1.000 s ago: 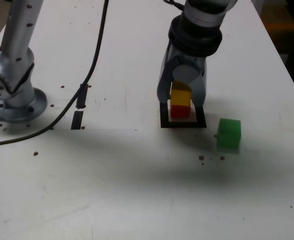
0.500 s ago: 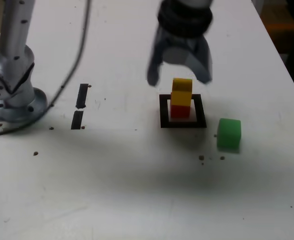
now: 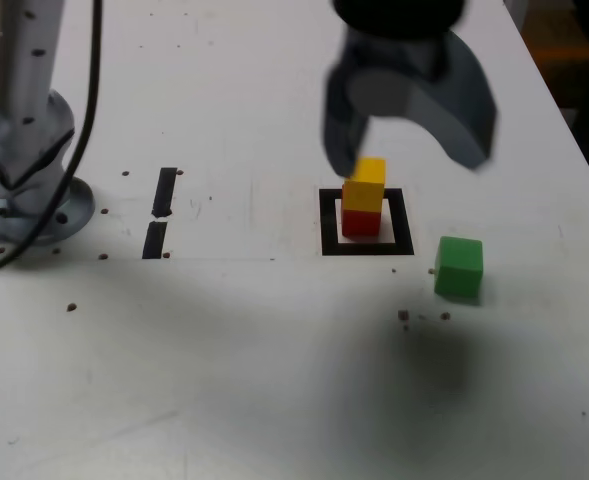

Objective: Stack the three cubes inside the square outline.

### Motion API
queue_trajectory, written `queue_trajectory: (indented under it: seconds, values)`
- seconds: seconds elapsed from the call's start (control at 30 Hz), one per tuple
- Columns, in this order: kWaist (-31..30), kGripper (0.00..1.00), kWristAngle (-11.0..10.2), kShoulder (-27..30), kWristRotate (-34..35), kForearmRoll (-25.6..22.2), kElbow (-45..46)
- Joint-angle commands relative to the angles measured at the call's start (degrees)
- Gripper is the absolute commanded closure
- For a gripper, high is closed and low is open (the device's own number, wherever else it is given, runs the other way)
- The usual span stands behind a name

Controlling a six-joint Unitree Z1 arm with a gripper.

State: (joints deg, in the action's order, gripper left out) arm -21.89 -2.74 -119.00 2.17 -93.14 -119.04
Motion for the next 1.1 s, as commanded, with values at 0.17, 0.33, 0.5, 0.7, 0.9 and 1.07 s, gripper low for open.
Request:
queue_trajectory:
  seconds: [0.17,0.33,0.5,0.7,0.9,1.07]
  values:
    - [-0.5,0.02,-1.0,-9.0,-1.0,-0.7,-4.9]
    - [0.2,0.05,-2.1,-13.2,-1.1,-0.7,-6.4]
    - [1.5,0.11,-1.8,-17.0,-1.4,-0.7,-6.2]
    - [3.0,0.18,-1.6,-20.4,-2.4,-0.7,-6.2]
    - [3.1,0.52,-3.4,-21.2,-2.5,-0.6,-9.4]
    - [2.8,0.70,-3.3,-20.9,-2.2,-0.7,-10.2]
